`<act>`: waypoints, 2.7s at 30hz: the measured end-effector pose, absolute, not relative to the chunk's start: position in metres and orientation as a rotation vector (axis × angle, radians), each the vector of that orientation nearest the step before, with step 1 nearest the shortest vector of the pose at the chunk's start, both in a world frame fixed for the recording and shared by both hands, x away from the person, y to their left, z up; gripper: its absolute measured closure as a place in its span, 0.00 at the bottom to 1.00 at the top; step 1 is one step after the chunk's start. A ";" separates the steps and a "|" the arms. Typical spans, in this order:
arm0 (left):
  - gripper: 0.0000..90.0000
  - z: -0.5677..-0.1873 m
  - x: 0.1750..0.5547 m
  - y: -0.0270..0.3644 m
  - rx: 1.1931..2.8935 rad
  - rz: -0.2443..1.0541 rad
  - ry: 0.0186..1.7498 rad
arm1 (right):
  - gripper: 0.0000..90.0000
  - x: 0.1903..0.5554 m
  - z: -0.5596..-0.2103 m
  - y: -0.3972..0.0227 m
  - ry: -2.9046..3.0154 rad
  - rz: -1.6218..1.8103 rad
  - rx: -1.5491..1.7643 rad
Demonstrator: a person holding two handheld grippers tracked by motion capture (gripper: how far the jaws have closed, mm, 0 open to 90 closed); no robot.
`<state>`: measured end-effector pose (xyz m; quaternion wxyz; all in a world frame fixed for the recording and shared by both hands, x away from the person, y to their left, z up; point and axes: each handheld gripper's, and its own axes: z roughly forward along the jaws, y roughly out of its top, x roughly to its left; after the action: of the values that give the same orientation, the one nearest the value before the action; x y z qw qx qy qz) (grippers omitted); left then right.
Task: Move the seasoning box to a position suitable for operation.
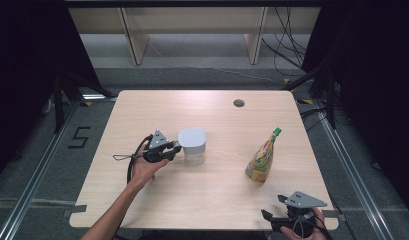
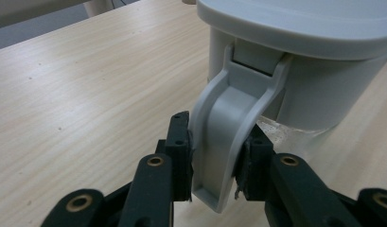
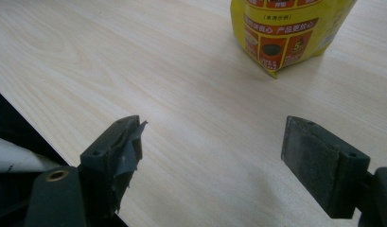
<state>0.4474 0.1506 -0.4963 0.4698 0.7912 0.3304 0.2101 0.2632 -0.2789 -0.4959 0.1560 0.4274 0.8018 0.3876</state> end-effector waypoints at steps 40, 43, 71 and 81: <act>0.77 -0.493 0.353 0.134 2.025 0.357 0.626 | 0.25 0.262 -0.497 -0.277 2.327 1.096 1.227; 0.77 -0.493 0.350 0.134 2.037 0.360 0.613 | 0.25 0.262 -0.497 -0.277 2.326 1.100 1.235; 0.39 -0.489 0.338 0.135 1.986 0.315 0.701 | 0.25 0.265 -0.499 -0.279 2.366 1.082 1.166; 0.33 -0.474 0.324 0.147 1.994 0.359 0.708 | 0.25 0.263 -0.499 -0.279 2.342 1.075 1.183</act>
<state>0.3238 0.1468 -0.4739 0.4773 0.8165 0.2897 0.1471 0.2629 -0.2794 -0.4987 0.1525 0.4124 0.8163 0.3745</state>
